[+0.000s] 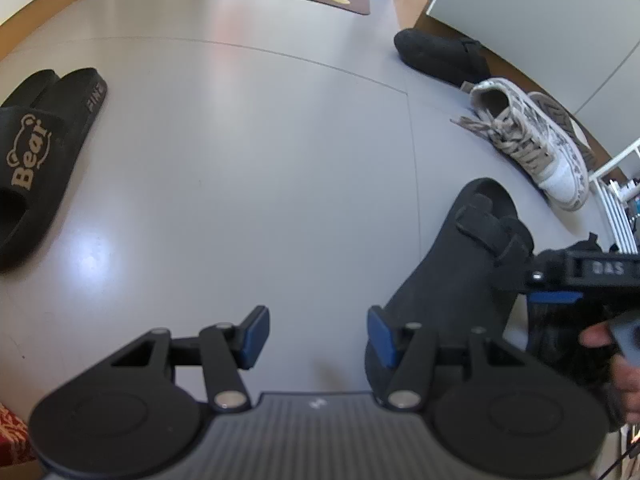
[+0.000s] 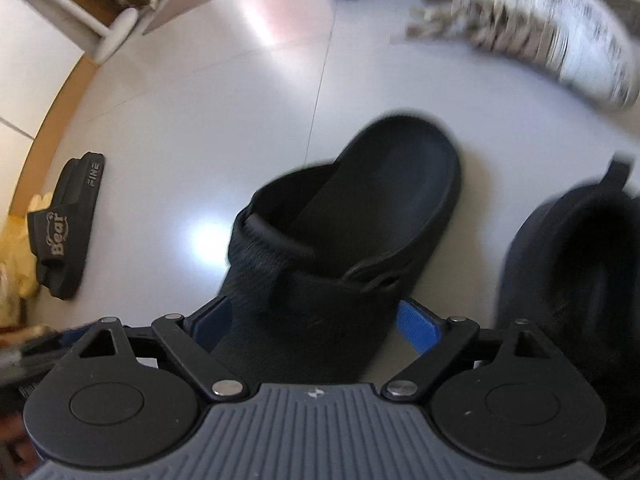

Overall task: Organize scattered shoes
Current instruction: 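Carry the sandal and lower it upright beside the sneaker pair, then open the right gripper and lift it off the sandal, then move the left gripper to the black clog lying by the wall, then grasp the black clog by its strap with the left gripper, then lift and carry the black clog with the left gripper toward the right gripper, then grasp the clog strap with the right gripper while the left gripper holds the clog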

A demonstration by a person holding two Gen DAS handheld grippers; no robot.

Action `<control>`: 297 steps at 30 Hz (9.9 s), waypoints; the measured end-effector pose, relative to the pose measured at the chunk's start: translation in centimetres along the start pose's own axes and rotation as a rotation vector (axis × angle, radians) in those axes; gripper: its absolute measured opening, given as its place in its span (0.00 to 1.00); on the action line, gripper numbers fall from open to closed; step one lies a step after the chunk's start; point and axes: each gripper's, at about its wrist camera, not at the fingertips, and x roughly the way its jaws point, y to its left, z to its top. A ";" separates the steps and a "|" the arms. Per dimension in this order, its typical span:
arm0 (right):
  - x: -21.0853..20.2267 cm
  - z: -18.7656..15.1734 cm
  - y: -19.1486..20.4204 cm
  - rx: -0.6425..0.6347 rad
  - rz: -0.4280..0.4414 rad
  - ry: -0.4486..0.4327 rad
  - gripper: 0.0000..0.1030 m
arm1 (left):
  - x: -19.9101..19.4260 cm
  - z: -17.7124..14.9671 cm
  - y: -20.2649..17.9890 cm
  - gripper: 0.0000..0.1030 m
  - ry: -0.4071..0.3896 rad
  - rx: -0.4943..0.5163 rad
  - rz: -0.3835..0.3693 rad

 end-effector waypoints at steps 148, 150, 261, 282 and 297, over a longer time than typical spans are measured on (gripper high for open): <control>-17.2 -5.6 -23.1 0.151 0.080 -0.380 0.85 | 14.7 38.6 -28.1 0.64 -0.184 0.200 0.020; -17.2 -5.3 -23.3 0.146 0.082 -0.390 0.85 | 15.2 39.3 -28.7 0.63 -0.173 0.198 0.029; -10.0 -5.1 6.9 -0.235 0.158 -0.253 0.84 | -1.0 12.5 1.6 0.56 -0.206 -0.029 -0.020; -2.3 -0.2 14.1 -0.171 0.280 -0.140 0.59 | -4.6 8.0 8.8 0.62 -0.282 -0.248 0.041; 2.6 4.1 15.4 -0.005 0.204 -0.109 0.34 | -4.4 7.0 10.3 0.63 -0.264 -0.299 0.052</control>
